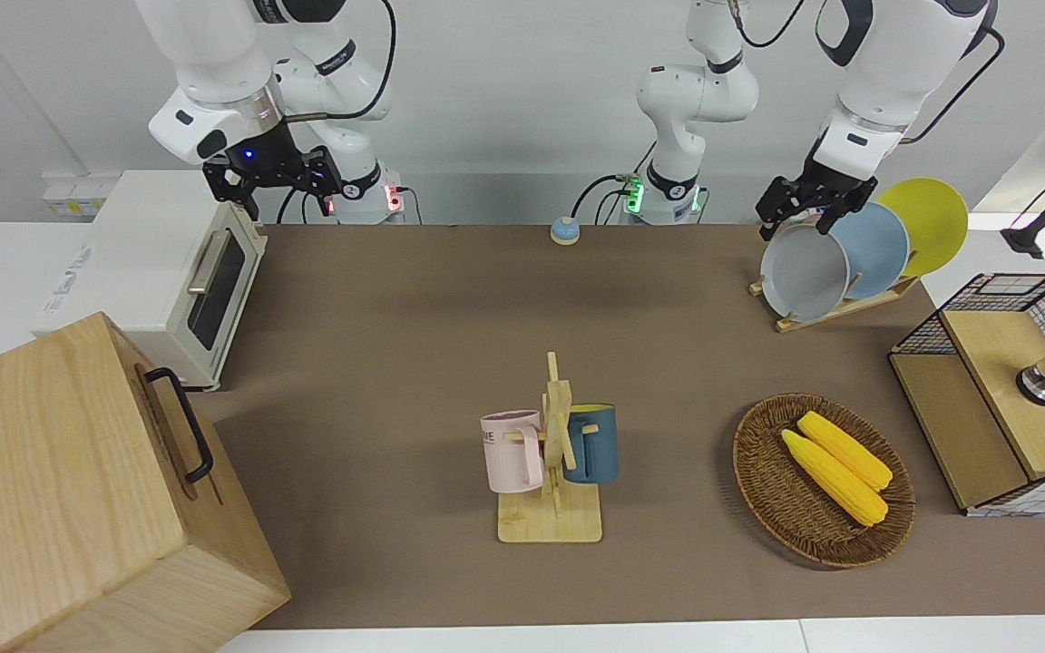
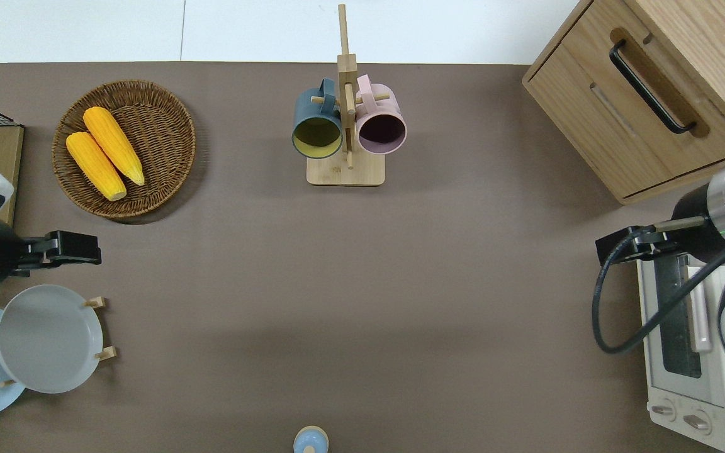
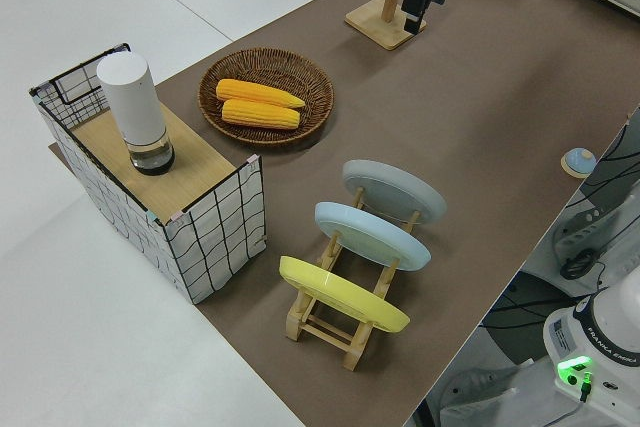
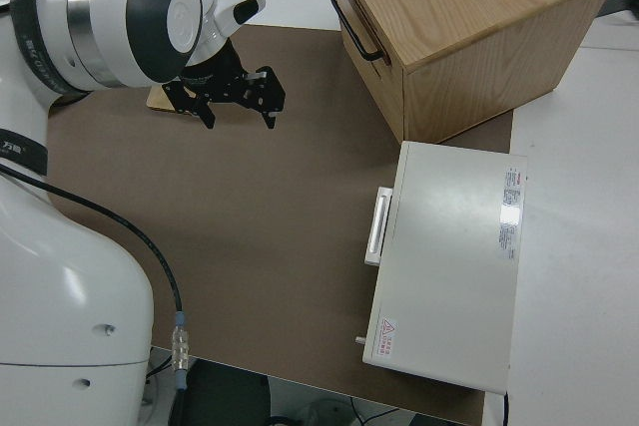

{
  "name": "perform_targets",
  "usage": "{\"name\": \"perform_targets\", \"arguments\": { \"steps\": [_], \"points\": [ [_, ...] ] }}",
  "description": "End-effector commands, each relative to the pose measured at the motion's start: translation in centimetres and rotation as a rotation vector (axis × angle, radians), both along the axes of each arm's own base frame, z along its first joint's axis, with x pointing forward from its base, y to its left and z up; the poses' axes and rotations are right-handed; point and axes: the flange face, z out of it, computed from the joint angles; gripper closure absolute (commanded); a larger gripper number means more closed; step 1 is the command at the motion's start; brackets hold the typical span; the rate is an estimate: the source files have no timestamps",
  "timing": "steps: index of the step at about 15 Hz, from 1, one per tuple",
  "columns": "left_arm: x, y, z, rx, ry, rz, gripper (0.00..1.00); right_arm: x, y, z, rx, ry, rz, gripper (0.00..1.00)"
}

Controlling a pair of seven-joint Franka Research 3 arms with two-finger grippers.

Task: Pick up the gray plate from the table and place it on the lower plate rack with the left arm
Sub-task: 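Open the left gripper and withdraw it away from the rack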

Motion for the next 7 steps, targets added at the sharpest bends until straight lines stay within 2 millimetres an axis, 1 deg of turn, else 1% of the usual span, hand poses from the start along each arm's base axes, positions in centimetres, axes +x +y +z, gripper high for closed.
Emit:
{"name": "perform_targets", "arguments": {
  "steps": [1,7],
  "points": [
    [1.24,-0.39,-0.12,-0.003,-0.027,-0.021,0.00,-0.17,-0.18,0.36,-0.007,0.000,-0.014,0.017],
    [1.30,-0.92,-0.60,-0.001,-0.017,-0.040,0.00,-0.17,-0.18,0.36,-0.007,0.000,-0.014,0.017]
  ]
}}
